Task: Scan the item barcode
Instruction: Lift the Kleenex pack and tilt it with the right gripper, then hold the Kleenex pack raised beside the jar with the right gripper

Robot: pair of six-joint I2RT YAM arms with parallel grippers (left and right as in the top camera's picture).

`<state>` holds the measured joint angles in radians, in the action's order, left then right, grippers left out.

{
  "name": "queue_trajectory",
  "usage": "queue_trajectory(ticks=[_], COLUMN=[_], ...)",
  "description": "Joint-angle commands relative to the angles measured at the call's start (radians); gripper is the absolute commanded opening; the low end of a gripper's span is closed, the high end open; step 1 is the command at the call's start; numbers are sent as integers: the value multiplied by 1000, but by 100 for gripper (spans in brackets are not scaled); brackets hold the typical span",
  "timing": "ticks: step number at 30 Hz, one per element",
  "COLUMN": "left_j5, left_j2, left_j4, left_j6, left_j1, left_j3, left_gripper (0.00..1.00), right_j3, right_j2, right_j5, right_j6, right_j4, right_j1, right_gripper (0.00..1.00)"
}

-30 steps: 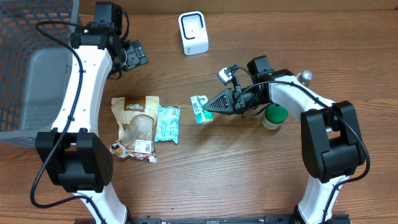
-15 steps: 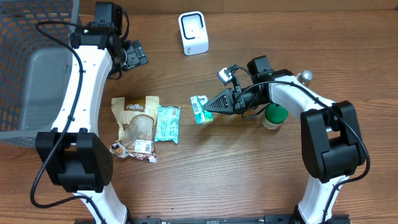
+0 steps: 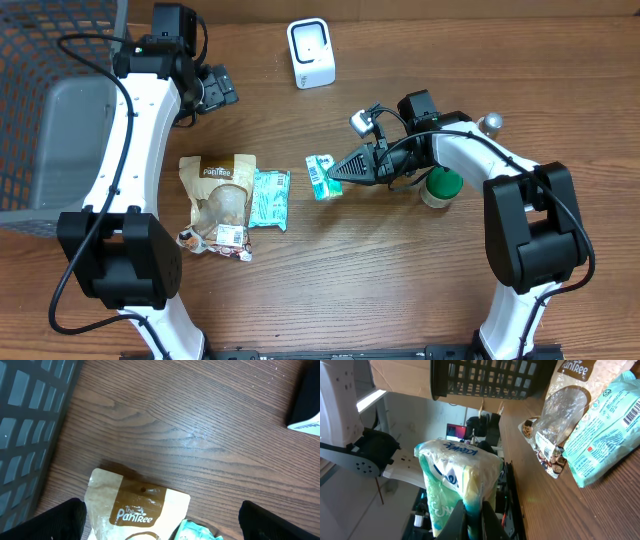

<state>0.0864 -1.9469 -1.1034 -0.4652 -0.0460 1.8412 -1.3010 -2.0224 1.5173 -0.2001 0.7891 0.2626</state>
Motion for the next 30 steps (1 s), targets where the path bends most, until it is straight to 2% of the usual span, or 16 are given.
queue_trajectory(ticks=[1, 30], left_j5=[-5, -5], left_j2=[11, 11], left_j4=[1, 1], left_j6=[-10, -10], left_j1=[-7, -7], left_j3=[19, 18], left_gripper=[100, 100], right_j3=[6, 6], right_j2=[14, 14], right_j5=[-5, -17], right_j6=[-14, -14], right_j4=[0, 3], right_j1=[2, 2], right_gripper=[4, 4])
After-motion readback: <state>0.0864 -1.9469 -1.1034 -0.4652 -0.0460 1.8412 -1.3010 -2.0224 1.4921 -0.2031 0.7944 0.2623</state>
